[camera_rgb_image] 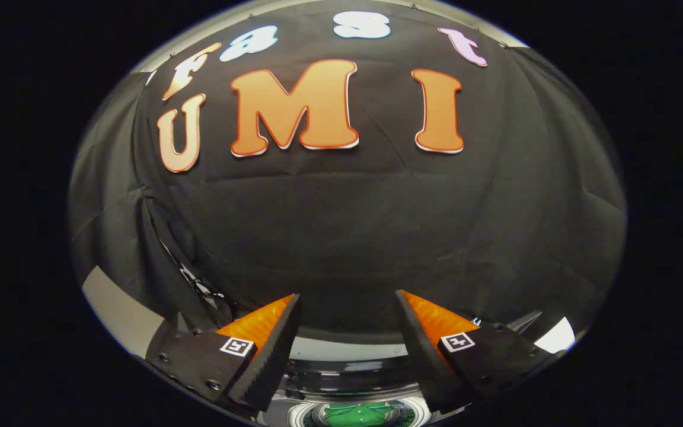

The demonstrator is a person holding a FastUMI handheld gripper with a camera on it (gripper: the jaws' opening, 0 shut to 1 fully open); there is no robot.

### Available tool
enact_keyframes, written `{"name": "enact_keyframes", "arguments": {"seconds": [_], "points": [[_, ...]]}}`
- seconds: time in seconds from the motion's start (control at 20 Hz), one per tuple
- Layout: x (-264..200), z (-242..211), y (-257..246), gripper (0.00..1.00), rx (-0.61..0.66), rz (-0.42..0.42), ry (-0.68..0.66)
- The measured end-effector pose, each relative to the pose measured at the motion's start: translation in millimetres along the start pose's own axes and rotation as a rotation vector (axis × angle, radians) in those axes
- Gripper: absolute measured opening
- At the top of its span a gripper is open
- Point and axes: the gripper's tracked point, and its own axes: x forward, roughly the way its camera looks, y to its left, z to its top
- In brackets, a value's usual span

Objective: Put the clothes into the washing machine and then close the washing machine lid.

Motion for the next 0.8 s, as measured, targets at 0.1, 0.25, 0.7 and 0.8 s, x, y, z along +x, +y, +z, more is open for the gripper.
{"name": "enact_keyframes", "arguments": {"seconds": [0.1,0.25,0.7,0.8], "points": [[11.8,-13.5,-3.0,0.99,0.012,-0.013,0.037],[9.8,-8.9,-5.0,0.97,0.001,-0.025,0.012],[-39.1,-29.8,-3.5,0.99,-0.017,0.009,0.000],[-51.6,-37.5,-4.2,0.99,-0.017,0.006,-0.004]]}}
